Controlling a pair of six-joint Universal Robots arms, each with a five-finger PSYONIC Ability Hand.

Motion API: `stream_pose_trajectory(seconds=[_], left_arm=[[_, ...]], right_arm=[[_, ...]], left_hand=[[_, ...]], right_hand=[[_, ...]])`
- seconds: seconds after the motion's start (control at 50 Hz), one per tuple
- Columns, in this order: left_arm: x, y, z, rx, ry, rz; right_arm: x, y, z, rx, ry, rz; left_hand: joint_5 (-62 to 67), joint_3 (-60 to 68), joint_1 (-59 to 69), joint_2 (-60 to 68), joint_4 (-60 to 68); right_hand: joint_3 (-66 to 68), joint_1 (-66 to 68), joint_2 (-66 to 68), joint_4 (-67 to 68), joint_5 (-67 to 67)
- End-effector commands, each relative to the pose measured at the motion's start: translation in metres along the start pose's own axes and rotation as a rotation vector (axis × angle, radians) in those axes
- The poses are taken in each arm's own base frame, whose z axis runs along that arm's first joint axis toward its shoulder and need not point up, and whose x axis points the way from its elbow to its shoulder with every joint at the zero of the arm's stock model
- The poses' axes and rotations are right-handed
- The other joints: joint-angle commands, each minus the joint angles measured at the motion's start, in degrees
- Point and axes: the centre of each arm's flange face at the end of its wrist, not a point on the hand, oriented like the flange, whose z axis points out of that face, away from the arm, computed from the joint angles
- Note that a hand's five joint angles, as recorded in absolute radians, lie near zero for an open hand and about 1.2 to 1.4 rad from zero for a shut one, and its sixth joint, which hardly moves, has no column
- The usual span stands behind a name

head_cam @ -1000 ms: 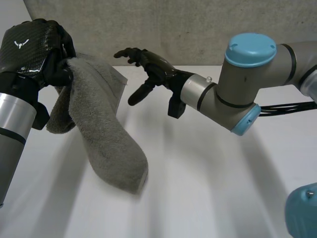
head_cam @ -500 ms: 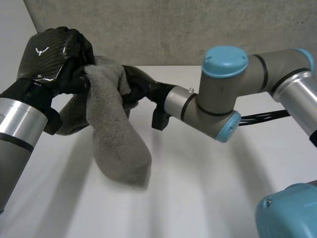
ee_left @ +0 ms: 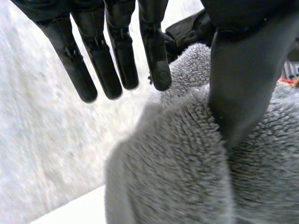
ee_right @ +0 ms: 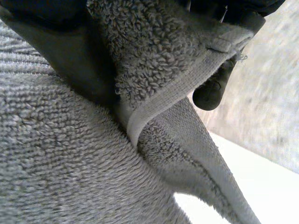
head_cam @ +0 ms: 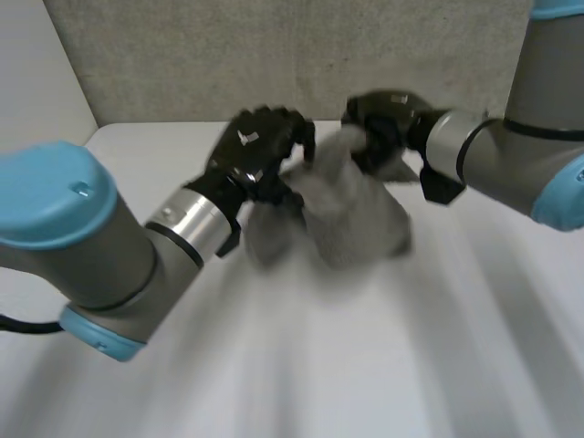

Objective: Fold the towel.

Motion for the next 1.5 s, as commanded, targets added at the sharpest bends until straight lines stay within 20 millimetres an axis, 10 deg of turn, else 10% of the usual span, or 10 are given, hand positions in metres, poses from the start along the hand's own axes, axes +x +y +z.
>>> stream_pose_trajectory(seconds=[0.02, 0.16, 0.24, 0.36, 0.5, 0.68, 0.94, 1.5], left_arm=[[0.0, 0.035, -0.002, -0.106, -0.009, -0.023], [-0.003, 0.036, -0.011, -0.153, -0.024, 0.023], [-0.003, 0.026, -0.014, -0.142, -0.024, 0.081], [0.0, 0.014, -0.017, -0.127, -0.022, 0.093], [0.008, -0.029, -0.027, -0.049, -0.012, 0.11], [0.015, -0.056, -0.03, 0.021, 0.006, 0.126], [0.057, 0.005, -0.004, -0.123, 0.137, 0.123], [0.052, 0.079, 0.043, -0.308, 0.159, 0.185]], right_arm=[[-0.014, 0.07, -0.012, -0.295, -0.066, -0.183], [-0.025, 0.091, -0.034, -0.382, -0.13, -0.259], [-0.028, 0.082, -0.05, -0.344, -0.126, -0.28], [-0.015, 0.062, -0.056, -0.24, -0.062, -0.29], [0.045, 0.028, -0.073, -0.125, 0.11, -0.196], [0.068, 0.037, -0.083, -0.14, 0.106, -0.144], [0.075, 0.086, -0.073, -0.239, 0.095, -0.064], [0.067, 0.154, -0.023, -0.238, 0.038, 0.25]], left_hand=[[-6.8, -7.17, -6.35, -6.59, -7.08], [-12.33, -12.71, -11.89, -12.12, -12.62], [-14.7, -15.08, -14.26, -14.5, -14.99], [-14.7, -15.08, -14.26, -14.5, -14.99], [-14.7, -15.08, -14.26, -14.5, -14.99], [-14.37, -14.74, -13.92, -14.16, -14.65], [-13.36, -13.73, -12.91, -13.15, -13.65], [0.44, 0.07, 0.89, 0.65, 0.16]], right_hand=[[3.85, 6.89, 8.41, 3.71, 6.9], [3.25, 6.28, 7.8, 3.1, 6.29], [-65.38, -62.35, -60.83, -65.53, -62.34], [-66.15, -63.11, -61.59, -66.29, -63.1], [-66.15, -63.11, -61.59, -66.29, -63.1], [-65.73, -62.69, -61.17, -65.87, -62.68], [-59.0, -55.96, -54.44, -59.14, -55.96], [-24.05, -21.01, -19.49, -24.19, -21.0]])
